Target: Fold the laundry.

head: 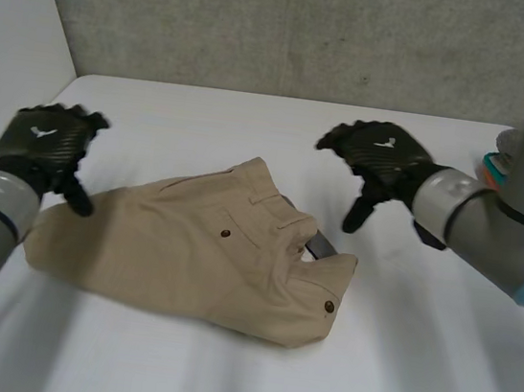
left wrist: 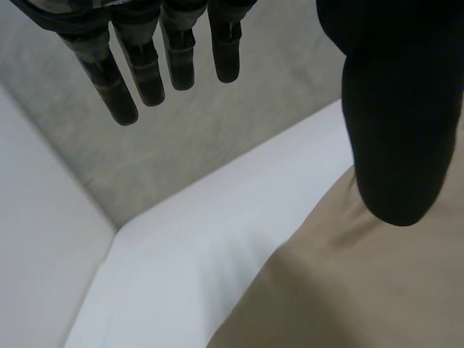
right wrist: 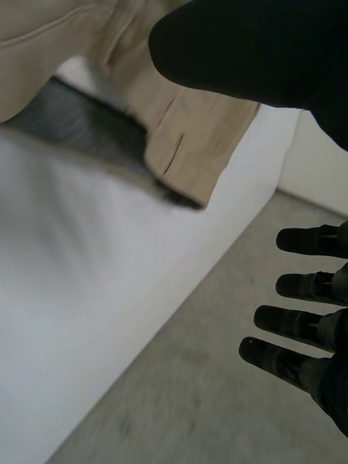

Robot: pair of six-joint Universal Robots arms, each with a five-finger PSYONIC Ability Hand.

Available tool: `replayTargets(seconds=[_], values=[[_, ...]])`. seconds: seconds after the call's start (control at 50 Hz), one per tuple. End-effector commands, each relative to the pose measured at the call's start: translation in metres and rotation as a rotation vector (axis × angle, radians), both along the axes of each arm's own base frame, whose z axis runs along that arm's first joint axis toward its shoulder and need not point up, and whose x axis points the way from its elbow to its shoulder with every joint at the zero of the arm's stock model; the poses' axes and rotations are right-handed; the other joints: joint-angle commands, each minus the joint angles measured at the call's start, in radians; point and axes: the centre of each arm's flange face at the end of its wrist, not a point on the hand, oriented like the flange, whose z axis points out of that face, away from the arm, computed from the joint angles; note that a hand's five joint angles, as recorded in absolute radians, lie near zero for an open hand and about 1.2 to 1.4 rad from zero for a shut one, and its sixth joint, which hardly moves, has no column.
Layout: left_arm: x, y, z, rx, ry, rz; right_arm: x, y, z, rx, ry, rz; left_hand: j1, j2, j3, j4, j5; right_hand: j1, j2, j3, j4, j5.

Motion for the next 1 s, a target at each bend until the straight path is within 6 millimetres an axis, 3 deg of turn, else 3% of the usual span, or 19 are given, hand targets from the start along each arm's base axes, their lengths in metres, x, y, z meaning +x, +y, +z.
replayTargets(seconds=[0.02, 0.18, 0.26, 0.28, 0.38, 0.44, 0.56, 0.62, 0.72, 0.74, 0.8, 0.82, 0.9, 1.0], values=[[0.031, -0.025, -0.035, 0.107, -0.073, 0.081, 0.035, 0.004, -0.032, 0.055, 0.07, 0.113, 0.004, -0.008, -0.008, -0.003, 0.005, -0.029, -0.047, -0.041, -0.06, -0.058], [0.044, -0.052, -0.059, 0.142, -0.133, 0.109, 0.046, 0.019, -0.07, 0.015, 0.242, 0.175, 0.004, -0.008, -0.008, -0.003, 0.005, 0.048, 0.03, 0.037, 0.017, 0.02], [0.042, -0.062, -0.065, 0.147, -0.134, 0.096, 0.041, 0.019, -0.074, -0.015, 0.31, 0.13, 0.012, 0.001, 0.001, 0.006, 0.014, 0.851, 0.833, 0.839, 0.82, 0.822], [0.041, -0.064, -0.067, 0.148, -0.136, 0.094, 0.039, 0.02, -0.073, -0.028, 0.327, 0.117, 0.012, 0.001, 0.001, 0.006, 0.014, 1.189, 1.171, 1.178, 1.158, 1.161], [0.038, -0.072, -0.07, 0.145, -0.14, 0.082, 0.026, 0.034, -0.053, -0.045, 0.334, 0.104, 0.036, 0.024, 0.024, 0.029, 0.037, 1.193, 1.175, 1.181, 1.162, 1.164], [0.036, -0.075, -0.072, 0.153, -0.138, 0.074, 0.014, 0.053, -0.044, -0.03, 0.349, 0.111, 0.106, 0.094, 0.094, 0.099, 0.107, 1.193, 1.175, 1.181, 1.162, 1.164], [0.016, -0.065, -0.078, 0.177, -0.128, -0.029, -0.01, 0.082, -0.05, 0.025, 0.445, 0.14, 0.299, 0.288, 0.288, 0.293, 0.301, 1.193, 1.175, 1.181, 1.162, 1.164], [0.006, -0.058, -0.08, 0.184, -0.12, -0.086, -0.025, 0.108, -0.052, 0.067, 0.535, 0.193, 0.338, 0.326, 0.326, 0.331, 0.34, 1.193, 1.175, 1.181, 1.162, 1.164], [-0.009, -0.05, -0.078, 0.178, -0.108, -0.173, -0.04, 0.138, -0.05, 0.123, 0.636, 0.279, 0.752, 0.74, 0.74, 0.745, 0.753, 1.193, 1.175, 1.181, 1.162, 1.164], [-0.009, -0.05, -0.077, 0.174, -0.104, -0.175, -0.041, 0.142, -0.047, 0.135, 0.642, 0.292, 0.828, 0.816, 0.816, 0.821, 0.829, 1.046, 1.028, 1.034, 1.014, 1.017], [-0.013, -0.047, -0.075, 0.168, -0.11, -0.182, -0.039, 0.14, -0.039, 0.119, 0.626, 0.291, 1.095, 1.084, 1.084, 1.088, 1.097, 0.274, 0.256, 0.263, 0.243, 0.246], [-0.014, -0.046, -0.074, 0.164, -0.11, -0.185, -0.036, 0.133, -0.027, 0.073, 0.59, 0.266, 1.136, 1.124, 1.124, 1.129, 1.137, 0.167, 0.149, 0.156, 0.136, 0.139], [-0.019, -0.043, -0.065, 0.137, -0.113, -0.197, -0.024, 0.11, 0.008, -0.022, 0.432, 0.163, 1.136, 1.125, 1.125, 1.13, 1.138, 0.163, 0.145, 0.152, 0.132, 0.135], [-0.022, -0.035, -0.035, 0.052, -0.101, -0.211, -0.017, 0.078, 0.042, -0.109, 0.231, 0.043, 1.136, 1.125, 1.125, 1.13, 1.138, 0.146, 0.128, 0.134, 0.115, 0.117]])
